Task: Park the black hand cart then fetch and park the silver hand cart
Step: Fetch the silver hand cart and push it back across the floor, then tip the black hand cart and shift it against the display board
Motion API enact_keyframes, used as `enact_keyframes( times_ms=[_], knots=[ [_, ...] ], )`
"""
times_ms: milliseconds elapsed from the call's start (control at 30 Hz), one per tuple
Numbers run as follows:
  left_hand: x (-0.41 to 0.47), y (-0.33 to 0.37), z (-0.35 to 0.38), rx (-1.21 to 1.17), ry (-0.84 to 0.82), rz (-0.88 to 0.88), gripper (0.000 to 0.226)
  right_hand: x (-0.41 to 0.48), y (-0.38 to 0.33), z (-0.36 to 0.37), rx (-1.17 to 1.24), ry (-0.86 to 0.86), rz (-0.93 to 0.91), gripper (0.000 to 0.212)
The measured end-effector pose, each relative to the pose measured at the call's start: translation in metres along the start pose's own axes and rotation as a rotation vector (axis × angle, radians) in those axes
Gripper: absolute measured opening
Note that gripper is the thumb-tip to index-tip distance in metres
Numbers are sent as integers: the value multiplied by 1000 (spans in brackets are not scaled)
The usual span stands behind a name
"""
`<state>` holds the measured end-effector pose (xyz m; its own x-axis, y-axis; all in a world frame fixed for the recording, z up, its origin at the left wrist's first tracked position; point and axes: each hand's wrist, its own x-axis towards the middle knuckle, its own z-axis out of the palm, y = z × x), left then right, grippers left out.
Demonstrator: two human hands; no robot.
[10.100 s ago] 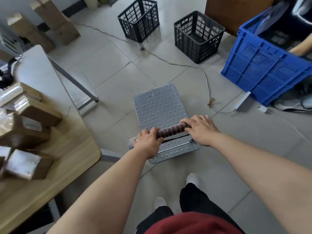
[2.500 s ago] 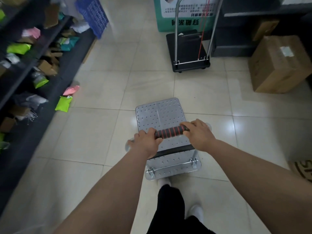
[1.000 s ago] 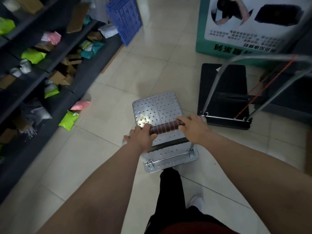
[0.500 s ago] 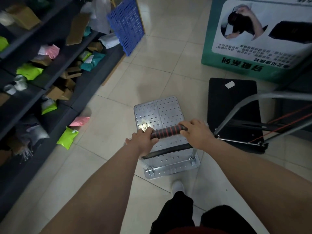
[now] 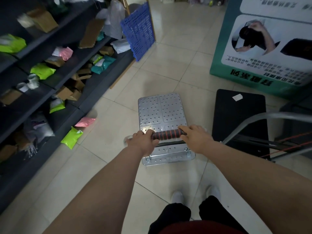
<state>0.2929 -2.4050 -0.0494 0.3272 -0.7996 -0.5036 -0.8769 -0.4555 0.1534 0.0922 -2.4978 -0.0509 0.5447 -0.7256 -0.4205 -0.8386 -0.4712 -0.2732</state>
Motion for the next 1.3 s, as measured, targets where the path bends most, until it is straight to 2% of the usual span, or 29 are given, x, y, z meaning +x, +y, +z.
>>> enact_keyframes(
  times_ms=[133, 367, 500, 633, 800, 1067, 1300],
  knots=[
    [7, 7, -6, -27, -55, -20, 43, 9, 6, -8, -10, -40, 4, 42],
    [5, 15, 0, 33, 81, 6, 37, 18, 9, -11, -84, -24, 45, 43],
    [10, 22, -7, 11, 30, -2, 48, 17, 13, -11, 27, -12, 28, 50],
    [23, 50, -14, 104, 38, 154, 52, -5, 32, -9, 168, 78, 101, 51],
    [36, 126, -22, 101, -34, 289, 55, -47, 90, -20, 94, 124, 236, 52],
    [14, 271, -13, 197, -97, 728, 61, -131, 205, -24, 51, 298, 453, 58],
    [14, 386, 14, 159, -167, 791, 68, -174, 317, -39, 136, 451, 559, 55]
  ],
)
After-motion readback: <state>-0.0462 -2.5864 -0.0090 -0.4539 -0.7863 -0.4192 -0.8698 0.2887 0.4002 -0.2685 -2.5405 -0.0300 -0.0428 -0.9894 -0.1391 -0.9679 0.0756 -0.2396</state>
